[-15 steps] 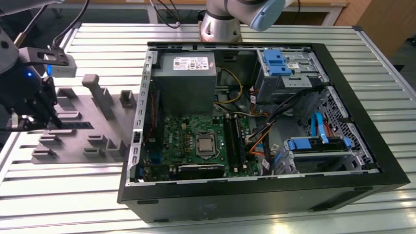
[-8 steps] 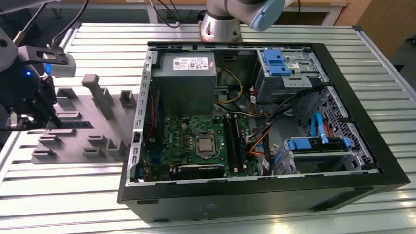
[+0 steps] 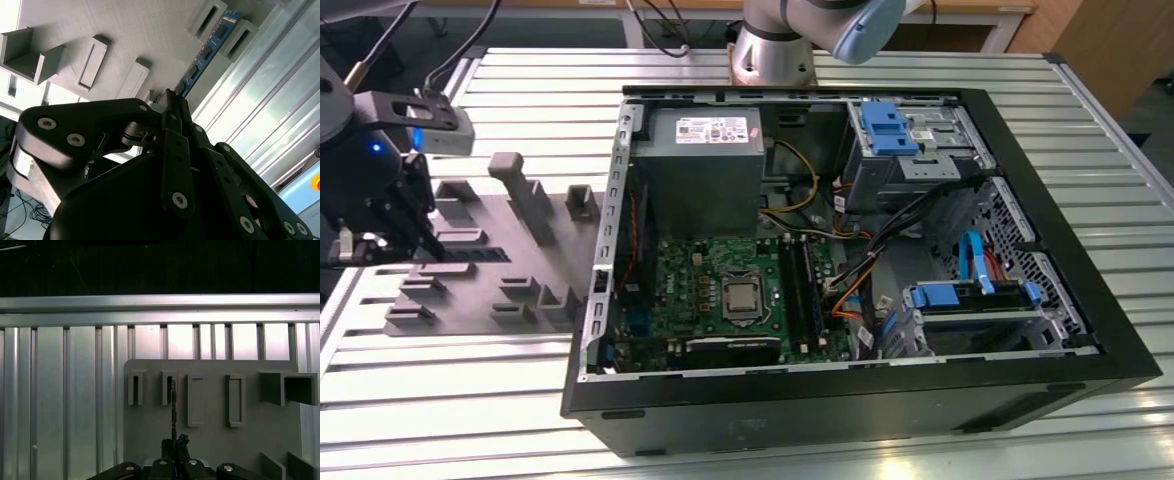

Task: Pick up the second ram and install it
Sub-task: 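Pick up the second ram and move it above second insertion slot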

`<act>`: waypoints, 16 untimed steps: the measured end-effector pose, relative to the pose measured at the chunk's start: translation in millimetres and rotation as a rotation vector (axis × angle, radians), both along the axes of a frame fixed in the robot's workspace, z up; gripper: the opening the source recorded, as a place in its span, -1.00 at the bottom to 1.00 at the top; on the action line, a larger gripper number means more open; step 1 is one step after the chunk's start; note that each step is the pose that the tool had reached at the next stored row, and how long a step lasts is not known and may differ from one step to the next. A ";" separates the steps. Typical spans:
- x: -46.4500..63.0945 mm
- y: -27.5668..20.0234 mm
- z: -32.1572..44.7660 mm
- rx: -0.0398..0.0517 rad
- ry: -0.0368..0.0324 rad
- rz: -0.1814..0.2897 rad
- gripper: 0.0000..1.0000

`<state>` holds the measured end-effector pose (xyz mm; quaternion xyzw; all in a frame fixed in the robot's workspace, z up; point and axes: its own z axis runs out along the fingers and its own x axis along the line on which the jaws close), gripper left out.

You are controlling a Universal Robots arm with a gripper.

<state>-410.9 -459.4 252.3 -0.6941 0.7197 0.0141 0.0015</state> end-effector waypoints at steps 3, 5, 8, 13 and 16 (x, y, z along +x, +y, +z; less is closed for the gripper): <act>0.0 0.0 1.0 0.0000 -0.0001 0.000 -0.73; 0.0 0.0 1.7 0.0001 -0.0001 0.000 -0.73; 0.0 0.0 2.9 0.0001 -0.0001 0.000 -0.73; -0.1 0.0 4.7 0.0000 0.0000 0.000 -0.73; -0.1 0.0 5.6 0.0001 -0.0001 0.000 -0.73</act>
